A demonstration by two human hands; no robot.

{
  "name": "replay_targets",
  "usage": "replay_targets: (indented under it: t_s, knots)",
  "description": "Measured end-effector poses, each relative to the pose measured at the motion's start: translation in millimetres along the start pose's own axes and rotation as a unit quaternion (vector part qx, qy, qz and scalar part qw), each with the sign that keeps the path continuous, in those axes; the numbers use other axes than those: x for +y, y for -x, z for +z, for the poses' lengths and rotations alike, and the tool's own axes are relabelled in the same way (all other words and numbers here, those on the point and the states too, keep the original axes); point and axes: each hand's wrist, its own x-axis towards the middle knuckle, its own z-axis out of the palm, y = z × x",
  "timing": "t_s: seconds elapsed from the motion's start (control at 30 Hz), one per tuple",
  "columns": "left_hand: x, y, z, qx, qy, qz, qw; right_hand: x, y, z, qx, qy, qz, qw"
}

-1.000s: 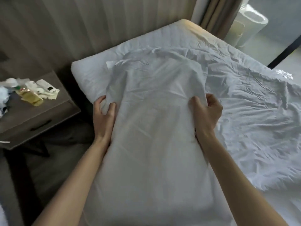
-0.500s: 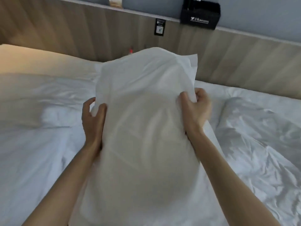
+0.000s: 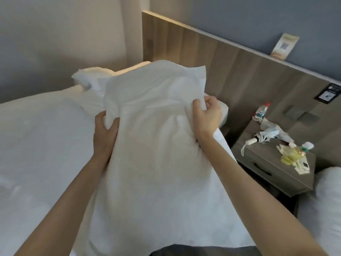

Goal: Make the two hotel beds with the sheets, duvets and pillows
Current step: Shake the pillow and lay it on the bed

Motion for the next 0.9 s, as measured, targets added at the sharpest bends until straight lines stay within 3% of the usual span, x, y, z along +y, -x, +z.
replay_targets:
  t_s: [0.13, 0.2, 0.43, 0.63, 0.9]
  knots:
    - [-39.8, -58.6, -38.7, -0.070, -0.173, -0.130, 0.974, 22.5, -7.4, 85.1, -0.143, 0.049, 0.004, 0.988]
    - [-55.6, -69.3, -45.3, -0.127, -0.243, -0.146, 0.951, 34.4, -6.7, 105.6, -0.196, 0.088, -0.014, 0.976]
    - [-35.5, -43.4, 7.5, -0.156, -0.361, 0.053, 0.918, 41.1, -3.2, 79.0, -0.258, 0.226, -0.176, 0.923]
    - [10.0, -14.9, 81.7, -0.183, -0.386, 0.286, 0.858, 55.3, -11.1, -16.3, -0.214, 0.259, -0.185, 0.923]
    - [38.6, 61.4, 208.1, -0.280, -0.373, 0.377, 0.800, 91.5, -3.7, -167.3, -0.118, 0.310, -0.113, 0.937]
